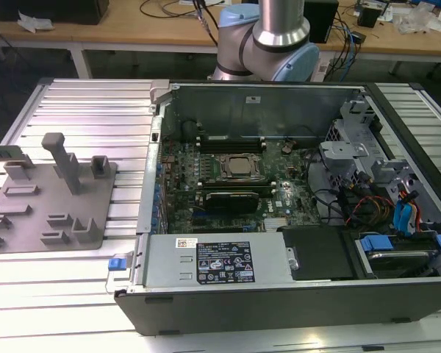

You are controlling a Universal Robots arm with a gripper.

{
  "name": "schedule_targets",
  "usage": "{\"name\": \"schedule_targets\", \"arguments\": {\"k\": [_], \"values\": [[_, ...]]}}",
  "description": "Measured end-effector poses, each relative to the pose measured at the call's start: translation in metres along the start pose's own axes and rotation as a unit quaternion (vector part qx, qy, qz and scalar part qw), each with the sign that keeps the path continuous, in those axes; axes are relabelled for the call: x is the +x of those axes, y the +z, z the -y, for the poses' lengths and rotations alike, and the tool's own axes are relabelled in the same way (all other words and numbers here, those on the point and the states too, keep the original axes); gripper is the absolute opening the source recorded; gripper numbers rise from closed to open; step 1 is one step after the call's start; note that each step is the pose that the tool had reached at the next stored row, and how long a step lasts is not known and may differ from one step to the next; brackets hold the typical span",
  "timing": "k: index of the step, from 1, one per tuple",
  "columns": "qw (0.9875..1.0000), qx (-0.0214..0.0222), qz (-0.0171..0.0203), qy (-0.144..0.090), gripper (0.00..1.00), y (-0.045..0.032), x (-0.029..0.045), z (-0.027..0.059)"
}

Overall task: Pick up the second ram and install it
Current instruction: 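Pick up the second ram and move it above second insertion slot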

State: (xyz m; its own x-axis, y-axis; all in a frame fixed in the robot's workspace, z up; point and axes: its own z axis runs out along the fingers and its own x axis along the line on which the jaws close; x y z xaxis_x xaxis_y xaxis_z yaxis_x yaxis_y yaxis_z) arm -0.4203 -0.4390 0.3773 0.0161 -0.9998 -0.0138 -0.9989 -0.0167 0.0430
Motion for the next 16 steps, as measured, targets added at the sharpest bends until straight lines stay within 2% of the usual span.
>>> {"name": "schedule_targets", "arguments": {"k": [3,6,10,13,16], "values": [[1.0,0.0,0.0,0.0,0.09,-0.0069,-0.0001,-0.0003],[1.0,0.0,0.0,0.0,0.09,-0.0203,-0.0004,-0.0009],[1.0,0.0,0.0,0.0,0.09,-0.0316,-0.0006,-0.0014],[1.0,0.0,0.0,0.0,0.09,-0.0473,-0.001,-0.0021],[1.0,0.0,0.0001,0.002,0.09,-0.0518,-0.0011,-0.0022]]}}
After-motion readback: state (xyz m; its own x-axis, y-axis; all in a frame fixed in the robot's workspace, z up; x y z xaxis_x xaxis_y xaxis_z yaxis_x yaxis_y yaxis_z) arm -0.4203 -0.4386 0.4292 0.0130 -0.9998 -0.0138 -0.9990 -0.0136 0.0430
